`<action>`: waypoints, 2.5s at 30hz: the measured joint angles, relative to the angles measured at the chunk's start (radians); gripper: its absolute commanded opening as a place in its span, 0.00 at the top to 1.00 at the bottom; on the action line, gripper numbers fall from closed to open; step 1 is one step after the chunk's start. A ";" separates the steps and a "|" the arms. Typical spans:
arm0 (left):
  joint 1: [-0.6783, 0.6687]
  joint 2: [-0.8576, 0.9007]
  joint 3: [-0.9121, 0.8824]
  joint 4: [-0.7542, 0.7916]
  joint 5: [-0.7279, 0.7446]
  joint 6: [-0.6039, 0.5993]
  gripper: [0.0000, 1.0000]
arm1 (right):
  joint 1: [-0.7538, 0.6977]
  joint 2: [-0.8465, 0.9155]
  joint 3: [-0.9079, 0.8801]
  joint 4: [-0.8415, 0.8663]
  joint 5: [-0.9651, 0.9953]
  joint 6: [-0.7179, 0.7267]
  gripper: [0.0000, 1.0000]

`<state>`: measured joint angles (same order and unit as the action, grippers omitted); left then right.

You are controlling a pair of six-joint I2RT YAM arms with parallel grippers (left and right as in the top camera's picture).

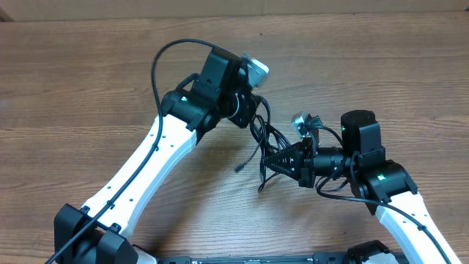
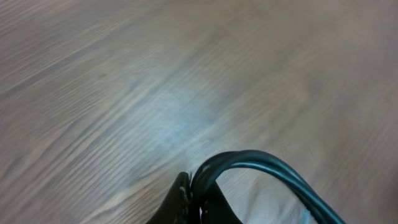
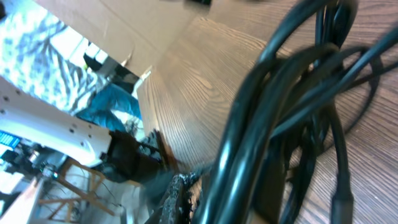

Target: Untangle cables

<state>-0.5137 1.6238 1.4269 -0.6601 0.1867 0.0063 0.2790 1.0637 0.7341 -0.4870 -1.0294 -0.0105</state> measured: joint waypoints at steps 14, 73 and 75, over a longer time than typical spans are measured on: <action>0.201 0.000 -0.001 -0.011 -0.014 -0.738 0.96 | 0.007 0.006 0.015 -0.138 0.391 0.182 0.71; 0.264 0.000 0.002 0.053 1.068 0.075 0.96 | 0.108 0.019 0.004 0.492 1.368 0.452 0.94; 0.264 0.000 0.002 0.050 1.068 0.079 0.96 | 0.108 0.020 0.005 0.415 1.443 0.456 0.81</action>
<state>-0.2493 1.6234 1.4284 -0.6098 1.2545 0.0856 0.3866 1.0836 0.7387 -0.0715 0.4137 0.4458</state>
